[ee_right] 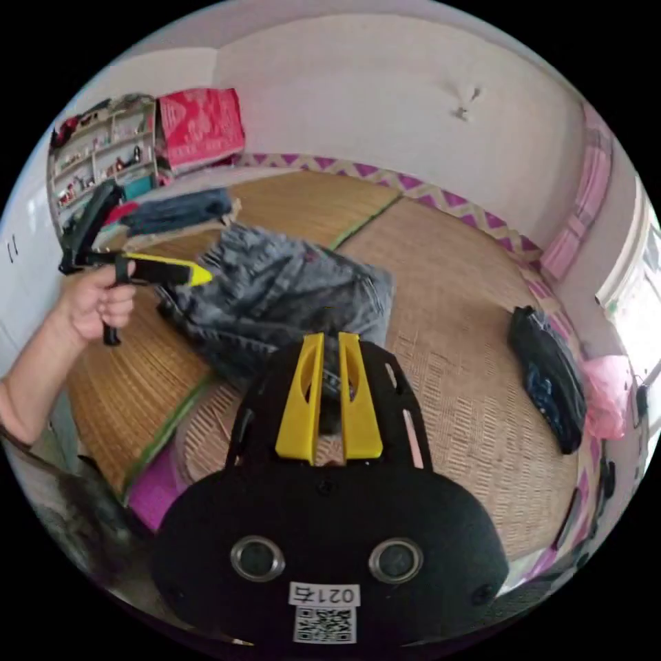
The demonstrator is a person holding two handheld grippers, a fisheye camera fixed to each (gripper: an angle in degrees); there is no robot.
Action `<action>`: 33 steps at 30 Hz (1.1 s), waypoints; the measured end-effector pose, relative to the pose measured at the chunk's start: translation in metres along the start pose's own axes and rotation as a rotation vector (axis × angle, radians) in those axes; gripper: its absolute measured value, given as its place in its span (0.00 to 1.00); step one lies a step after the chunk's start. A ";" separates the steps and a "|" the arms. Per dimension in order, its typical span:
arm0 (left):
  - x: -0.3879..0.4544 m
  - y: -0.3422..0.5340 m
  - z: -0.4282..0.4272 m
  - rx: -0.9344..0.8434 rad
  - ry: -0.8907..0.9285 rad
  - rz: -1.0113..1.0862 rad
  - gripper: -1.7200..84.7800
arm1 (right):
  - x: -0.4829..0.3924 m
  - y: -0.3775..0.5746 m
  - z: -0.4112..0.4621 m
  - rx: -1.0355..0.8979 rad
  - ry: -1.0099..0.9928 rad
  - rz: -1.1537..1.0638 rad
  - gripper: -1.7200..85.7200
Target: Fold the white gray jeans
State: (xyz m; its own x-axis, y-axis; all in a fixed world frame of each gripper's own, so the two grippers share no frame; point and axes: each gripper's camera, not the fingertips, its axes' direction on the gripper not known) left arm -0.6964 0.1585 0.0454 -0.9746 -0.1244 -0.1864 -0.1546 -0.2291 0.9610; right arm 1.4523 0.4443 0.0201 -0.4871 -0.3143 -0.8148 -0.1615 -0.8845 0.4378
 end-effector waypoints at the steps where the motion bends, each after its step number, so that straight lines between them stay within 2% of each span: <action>1: -0.023 0.009 0.003 0.027 0.097 -0.057 0.02 | 0.015 0.008 0.027 -0.145 0.048 -0.031 0.08; 2: -0.043 0.016 0.009 0.029 0.179 -0.113 0.01 | 0.029 0.022 0.048 -0.230 -0.010 -0.057 0.08; 4: -0.058 0.026 0.016 0.038 0.238 -0.148 0.01 | 0.051 0.042 0.050 -0.161 -0.082 -0.004 0.08; 6: -0.067 0.035 0.020 0.055 0.268 -0.174 0.01 | 0.065 0.046 0.051 -0.182 -0.103 -0.010 0.06; 8: -0.079 0.052 0.005 0.169 0.268 -0.200 0.02 | 0.084 0.041 0.049 -0.222 -0.078 -0.045 0.05; 10: -0.090 0.067 -0.015 0.267 0.282 -0.201 0.07 | 0.114 0.039 0.038 -0.114 -0.043 0.021 0.06; 11: -0.102 0.073 -0.022 0.275 0.312 -0.213 0.12 | 0.145 0.038 0.034 -0.047 -0.091 0.116 0.08; 12: -0.109 0.074 -0.023 0.263 0.332 -0.222 0.14 | 0.163 0.037 0.036 -0.038 -0.140 0.161 0.09; 14: -0.137 0.073 -0.013 0.162 0.428 -0.253 0.20 | 0.231 0.032 0.071 -0.103 -0.385 0.295 0.13; 17: -0.159 0.074 0.015 0.025 0.490 -0.285 0.21 | 0.297 0.032 0.131 -0.220 -0.525 0.394 0.15; 20: -0.165 0.074 0.053 -0.110 0.489 -0.312 0.19 | 0.338 0.037 0.189 -0.339 -0.733 0.465 0.15; 26: -0.161 0.073 0.100 -0.194 0.487 -0.337 0.11 | 0.385 0.054 0.258 -0.389 -1.018 0.537 0.11; 30: -0.168 0.097 0.097 -0.134 0.533 -0.359 0.08 | 0.404 0.064 0.267 -0.360 -1.045 0.540 0.08; 33: -0.165 0.111 0.070 -0.080 0.550 -0.340 0.08 | 0.408 0.052 0.244 -0.300 -1.026 0.483 0.07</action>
State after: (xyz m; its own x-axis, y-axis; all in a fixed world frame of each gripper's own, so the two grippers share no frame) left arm -0.5645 0.2208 0.1971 -0.6448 -0.5033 -0.5752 -0.4064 -0.4116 0.8158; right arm 1.0361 0.3538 -0.1965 -0.9283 -0.3356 0.1601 0.3718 -0.8384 0.3984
